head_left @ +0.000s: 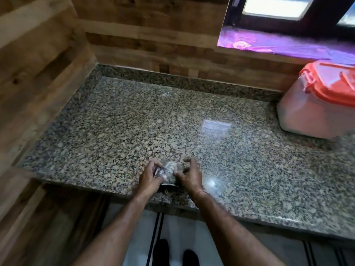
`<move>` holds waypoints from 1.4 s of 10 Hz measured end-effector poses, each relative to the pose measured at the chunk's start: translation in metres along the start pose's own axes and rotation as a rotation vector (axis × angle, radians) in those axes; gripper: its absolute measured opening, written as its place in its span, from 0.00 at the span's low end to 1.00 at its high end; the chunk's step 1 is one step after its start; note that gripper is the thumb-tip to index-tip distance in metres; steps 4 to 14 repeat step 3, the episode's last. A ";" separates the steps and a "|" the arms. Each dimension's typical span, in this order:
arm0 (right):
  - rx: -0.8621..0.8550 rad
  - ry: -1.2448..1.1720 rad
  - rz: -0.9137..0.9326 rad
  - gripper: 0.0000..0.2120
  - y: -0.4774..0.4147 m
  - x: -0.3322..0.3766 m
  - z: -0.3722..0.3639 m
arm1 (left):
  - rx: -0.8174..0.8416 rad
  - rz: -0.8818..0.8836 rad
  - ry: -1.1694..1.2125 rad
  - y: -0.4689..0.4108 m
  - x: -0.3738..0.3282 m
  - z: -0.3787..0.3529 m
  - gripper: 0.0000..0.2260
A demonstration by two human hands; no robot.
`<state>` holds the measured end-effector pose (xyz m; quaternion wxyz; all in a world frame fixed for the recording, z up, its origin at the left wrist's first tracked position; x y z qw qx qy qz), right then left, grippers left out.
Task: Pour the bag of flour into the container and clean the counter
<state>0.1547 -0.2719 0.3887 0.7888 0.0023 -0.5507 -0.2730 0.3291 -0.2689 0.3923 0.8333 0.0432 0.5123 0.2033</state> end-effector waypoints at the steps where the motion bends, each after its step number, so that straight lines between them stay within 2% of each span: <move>1: -0.049 0.226 0.175 0.18 0.000 -0.008 -0.010 | -0.060 -0.107 -0.260 -0.002 0.007 -0.003 0.14; 2: -0.054 0.389 0.242 0.13 0.007 -0.012 -0.013 | -0.081 -0.147 -0.388 0.004 0.013 -0.005 0.17; 3: -0.108 0.332 0.240 0.12 0.009 -0.007 0.000 | -0.127 -0.142 -0.381 -0.001 0.011 0.001 0.20; 14: -0.108 0.332 0.240 0.12 0.009 -0.007 0.000 | -0.127 -0.142 -0.381 -0.001 0.011 0.001 0.20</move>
Point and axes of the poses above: each hand's wrist, its own y-axis away from the middle knuckle, its own z-axis out of the back of the hand, x = y × z, the point moved 6 cm from there along -y, towards the middle knuckle, and after that the axes turned 15 degrees about -x, right-handed, at the moved point
